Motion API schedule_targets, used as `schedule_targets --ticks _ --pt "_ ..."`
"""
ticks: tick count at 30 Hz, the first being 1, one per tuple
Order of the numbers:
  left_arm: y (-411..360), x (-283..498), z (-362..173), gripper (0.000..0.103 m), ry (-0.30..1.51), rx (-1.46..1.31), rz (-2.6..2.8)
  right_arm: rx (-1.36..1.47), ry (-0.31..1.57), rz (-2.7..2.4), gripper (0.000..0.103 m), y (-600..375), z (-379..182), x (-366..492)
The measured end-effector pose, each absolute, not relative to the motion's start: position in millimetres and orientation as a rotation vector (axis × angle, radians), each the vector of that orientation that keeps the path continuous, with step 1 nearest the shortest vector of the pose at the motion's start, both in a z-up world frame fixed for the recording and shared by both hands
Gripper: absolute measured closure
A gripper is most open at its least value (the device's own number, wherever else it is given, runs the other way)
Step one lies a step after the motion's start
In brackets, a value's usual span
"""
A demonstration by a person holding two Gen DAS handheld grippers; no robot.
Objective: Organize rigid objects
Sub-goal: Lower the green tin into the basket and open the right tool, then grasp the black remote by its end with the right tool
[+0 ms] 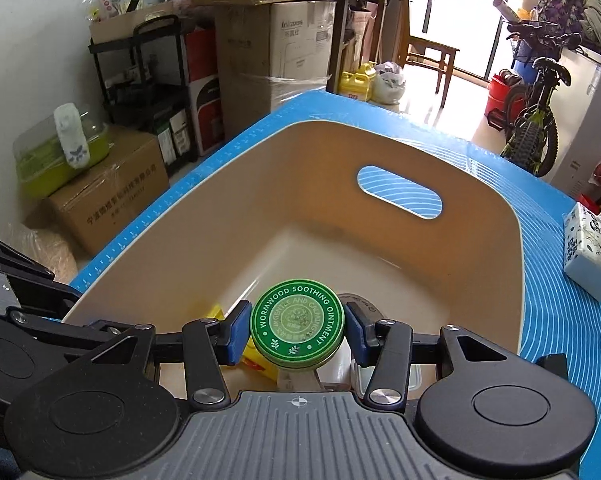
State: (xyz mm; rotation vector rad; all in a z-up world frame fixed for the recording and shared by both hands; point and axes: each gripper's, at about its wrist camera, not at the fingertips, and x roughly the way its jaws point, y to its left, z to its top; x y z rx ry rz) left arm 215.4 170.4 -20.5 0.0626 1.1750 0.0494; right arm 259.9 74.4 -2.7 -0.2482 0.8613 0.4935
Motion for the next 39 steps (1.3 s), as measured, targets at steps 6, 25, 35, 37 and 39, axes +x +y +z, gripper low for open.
schedule_targets --ticks 6,25,35,37,39 --pt "171.0 214.8 -21.3 0.093 1.179 0.07 0.047 -0.235 0.905 0.504 0.043 73.2 -11.5 262.2" --pt "171.5 214.2 -20.8 0.094 1.18 0.069 0.047 -0.117 0.707 0.353 0.03 -28.1 45.1 255.1" --pt "171.6 213.9 -20.8 0.095 1.18 0.068 0.047 -0.052 0.761 0.121 0.029 -137.5 19.8 254.5" --pt "171.6 213.8 -20.9 0.095 1.18 0.067 0.048 -0.058 0.763 0.086 0.029 -153.8 9.5 252.8" --pt "171.5 213.2 -21.0 0.095 1.18 0.066 0.049 -0.04 0.782 0.052 0.029 -169.8 -2.5 252.2"
